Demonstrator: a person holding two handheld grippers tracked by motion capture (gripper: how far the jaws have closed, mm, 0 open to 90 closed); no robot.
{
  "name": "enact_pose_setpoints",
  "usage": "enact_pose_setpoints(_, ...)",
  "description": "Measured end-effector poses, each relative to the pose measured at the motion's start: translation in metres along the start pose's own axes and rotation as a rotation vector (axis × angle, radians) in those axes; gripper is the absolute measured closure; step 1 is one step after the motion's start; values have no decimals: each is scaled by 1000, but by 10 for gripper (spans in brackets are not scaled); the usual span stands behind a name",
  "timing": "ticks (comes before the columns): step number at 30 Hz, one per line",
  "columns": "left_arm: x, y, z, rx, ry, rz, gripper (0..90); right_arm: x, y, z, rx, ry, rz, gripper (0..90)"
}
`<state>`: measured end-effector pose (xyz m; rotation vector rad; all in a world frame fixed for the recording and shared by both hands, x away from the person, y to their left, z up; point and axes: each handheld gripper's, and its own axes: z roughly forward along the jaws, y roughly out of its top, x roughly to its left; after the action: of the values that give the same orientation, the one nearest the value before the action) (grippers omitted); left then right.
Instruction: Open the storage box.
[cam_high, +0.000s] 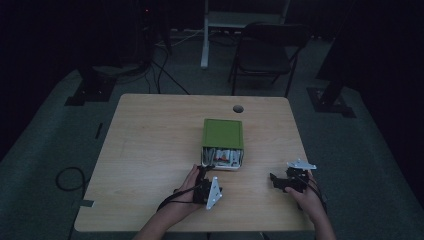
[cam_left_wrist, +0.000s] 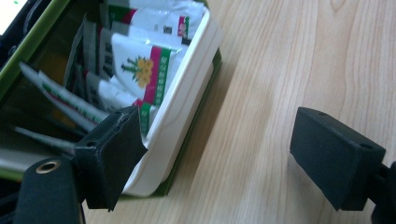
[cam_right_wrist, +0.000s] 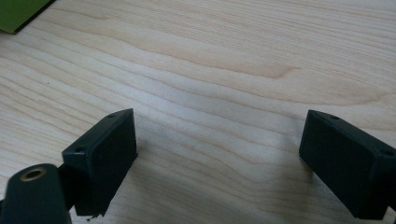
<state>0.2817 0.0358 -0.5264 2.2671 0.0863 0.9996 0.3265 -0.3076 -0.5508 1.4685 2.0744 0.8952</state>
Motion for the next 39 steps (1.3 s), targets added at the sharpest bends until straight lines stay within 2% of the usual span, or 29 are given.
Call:
enact_pose_setpoints(3,1,4,3,-19,1,18,195,0,0,0,0,0,1,106)
enact_pose_setpoints(6,2,9,7,-27,14,59,211,0,0,0,0,0,1,106)
enact_pose_setpoints(11,2,16,15,-52,29,89,263,0,0,0,0,0,1,106)
enact_pose_setpoints(14,2,16,20,-34,18,101,319,0,0,0,0,0,1,106)
enact_pose_setpoints(18,1,16,25,-15,27,113,387,0,0,0,0,0,0,106)
enact_pose_setpoints(20,1,17,26,-1,43,143,414,0,0,0,0,0,1,106)
enact_pose_setpoints(23,1,17,29,-3,75,160,447,0,0,0,0,0,1,106)
enact_pose_setpoints(26,1,17,31,12,110,201,487,0,0,0,0,0,0,106)
enact_pose_setpoints(32,-1,16,36,51,155,256,571,0,0,0,0,0,0,106)
enact_pose_setpoints(33,-1,16,37,58,158,270,595,0,0,0,0,0,0,106)
enact_pose_setpoints(35,-3,16,38,56,158,256,644,0,0,0,0,0,0,106)
enact_pose_setpoints(36,-3,16,38,62,160,268,664,0,0,0,0,0,0,106)
enact_pose_setpoints(39,-4,17,40,70,166,285,671,0,0,0,0,0,1,106)
